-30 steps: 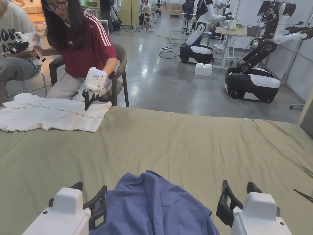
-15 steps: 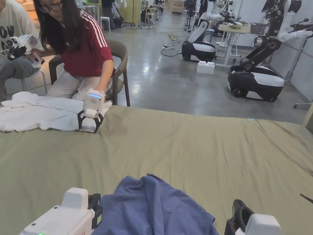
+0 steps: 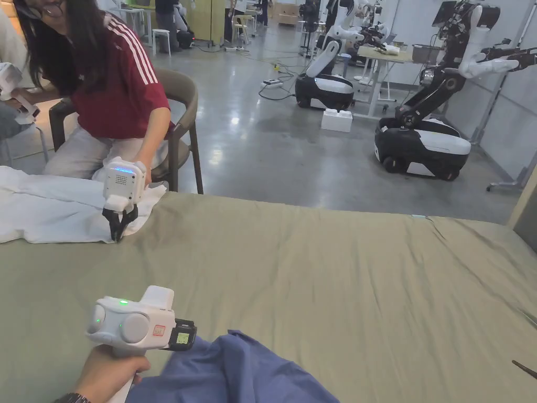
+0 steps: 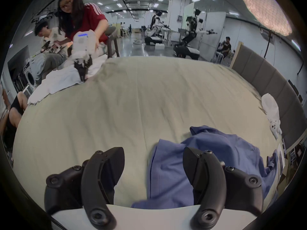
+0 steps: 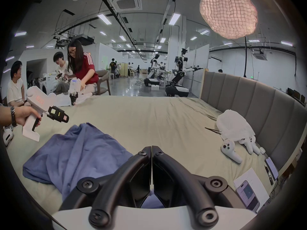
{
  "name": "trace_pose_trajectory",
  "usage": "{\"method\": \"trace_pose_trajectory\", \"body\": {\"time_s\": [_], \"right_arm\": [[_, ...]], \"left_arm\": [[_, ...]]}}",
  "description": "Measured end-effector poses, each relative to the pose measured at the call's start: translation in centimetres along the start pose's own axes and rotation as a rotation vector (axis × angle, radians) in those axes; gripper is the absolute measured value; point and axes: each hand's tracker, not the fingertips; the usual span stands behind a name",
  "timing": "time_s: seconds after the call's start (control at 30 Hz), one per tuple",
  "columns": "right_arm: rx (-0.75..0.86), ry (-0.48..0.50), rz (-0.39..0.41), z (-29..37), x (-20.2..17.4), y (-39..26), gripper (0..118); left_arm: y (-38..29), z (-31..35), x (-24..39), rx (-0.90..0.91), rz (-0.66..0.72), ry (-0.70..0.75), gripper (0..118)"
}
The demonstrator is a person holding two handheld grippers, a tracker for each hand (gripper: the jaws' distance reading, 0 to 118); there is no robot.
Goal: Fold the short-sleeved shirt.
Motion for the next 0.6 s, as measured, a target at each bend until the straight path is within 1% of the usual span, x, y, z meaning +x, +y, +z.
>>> {"method": "trace_pose_trajectory", "body": {"time_s": [0.03,0.13,0.17,0.2,0.23,0.27,0.3,0.33,0.37,0.43,0.47,0.5,0.53,0.57,0.6], "right_arm": [[-0.01,-0.007,0.002,-0.1,0.3,-0.2,0],[-0.032,-0.026,0.007,0.0,1.0,-0.4,0],[-0.038,-0.03,0.005,-0.1,1.2,-0.5,0],[-0.046,-0.035,0.003,-0.1,1.5,-0.6,0],[-0.056,-0.041,-0.001,-0.1,1.7,-0.7,0],[-0.061,-0.046,-0.002,-0.1,1.9,-0.8,0],[-0.068,-0.05,0.0,-0.1,2.1,-1.0,1],[-0.073,-0.051,-0.002,-0.1,2.3,-1.1,5],[-0.081,-0.053,-0.009,-0.1,2.6,-1.2,20],[-0.104,-0.054,-0.029,-0.2,3.2,-1.4,59],[-0.113,-0.058,-0.035,-0.3,3.5,-1.4,75],[-0.128,-0.065,-0.033,-0.5,3.8,-1.4,81],[-0.145,-0.071,-0.031,-0.6,4.3,-1.4,83],[-0.155,-0.071,-0.037,-0.7,4.7,-1.3,83],[-0.171,-0.07,-0.047,-0.8,5.3,-1.3,83]], "left_arm": [[0.3,-0.9,0.1,-0.035,-0.024,0.002,76],[0.4,-3.6,1.3,-0.136,-0.037,0.034,73],[0.2,-4.1,1.5,-0.155,-0.04,0.035,69],[0.0,-4.8,1.9,-0.177,-0.051,0.042,61],[-0.4,-5.4,2.6,-0.223,-0.074,0.08,47],[-0.7,-6.0,2.6,-0.241,-0.092,0.099,17],[-0.9,-6.1,2.5,-0.194,-0.094,0.095,0],[-0.9,-5.9,3.1,-0.169,-0.1,0.11,0],[-0.9,-5.8,3.7,-0.185,-0.101,0.104,0],[-1.3,-4.7,3.9,-0.156,-0.125,0.066,0],[-1.3,-4.5,4.3,-0.148,-0.139,0.071,0],[-1.3,-4.0,4.6,-0.152,-0.16,0.087,0],[-1.3,-3.2,4.6,-0.137,-0.134,0.067,0],[-1.3,-1.8,3.6,-0.095,-0.1,0.005,0],[-1.4,-0.4,3.5,-0.056,-0.081,-0.024,0]]}}
